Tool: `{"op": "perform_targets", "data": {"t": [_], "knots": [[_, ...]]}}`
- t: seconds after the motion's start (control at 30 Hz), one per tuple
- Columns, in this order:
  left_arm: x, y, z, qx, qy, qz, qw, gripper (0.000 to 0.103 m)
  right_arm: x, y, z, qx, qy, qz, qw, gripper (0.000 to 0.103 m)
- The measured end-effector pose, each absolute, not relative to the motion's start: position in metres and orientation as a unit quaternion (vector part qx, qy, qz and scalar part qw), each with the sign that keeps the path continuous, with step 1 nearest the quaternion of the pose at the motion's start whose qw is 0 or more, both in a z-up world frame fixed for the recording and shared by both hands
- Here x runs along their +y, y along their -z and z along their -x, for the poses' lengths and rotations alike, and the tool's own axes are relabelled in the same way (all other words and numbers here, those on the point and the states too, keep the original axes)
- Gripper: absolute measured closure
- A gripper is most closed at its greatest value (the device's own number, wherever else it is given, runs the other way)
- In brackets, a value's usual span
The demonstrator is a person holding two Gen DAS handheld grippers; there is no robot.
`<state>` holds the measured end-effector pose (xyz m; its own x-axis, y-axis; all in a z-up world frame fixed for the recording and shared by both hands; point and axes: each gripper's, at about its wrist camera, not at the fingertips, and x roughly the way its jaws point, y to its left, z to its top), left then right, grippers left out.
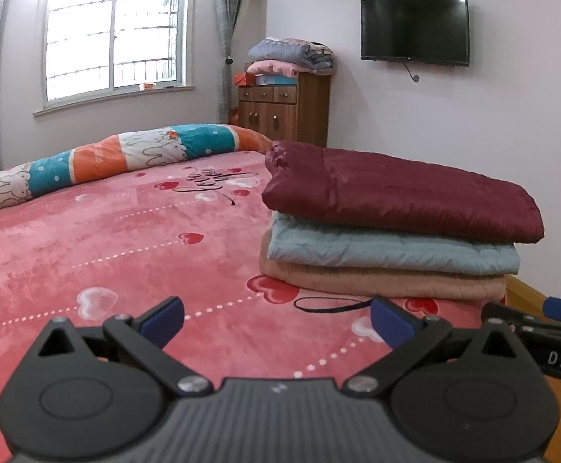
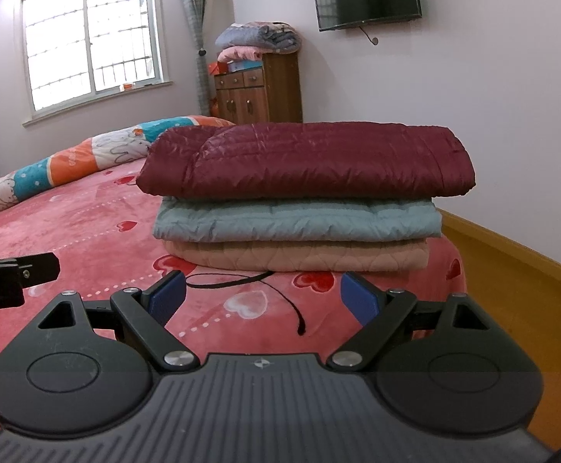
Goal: Fold large clothes
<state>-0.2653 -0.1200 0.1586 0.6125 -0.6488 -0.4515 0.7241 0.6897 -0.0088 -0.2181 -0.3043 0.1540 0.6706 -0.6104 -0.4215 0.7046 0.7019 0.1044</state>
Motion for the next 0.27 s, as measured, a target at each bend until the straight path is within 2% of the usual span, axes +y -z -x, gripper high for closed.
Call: {"op": "perform_targets", "data": {"t": [0.27], "knots": [[-0.1281, -0.1519, 0.2649, 0.219, 0.389, -0.095, 0.889, 0.001, -0.3071, -0.1491, 0.2172, 0.185, 0.368, -0.131, 0.902, 0.000]]}}
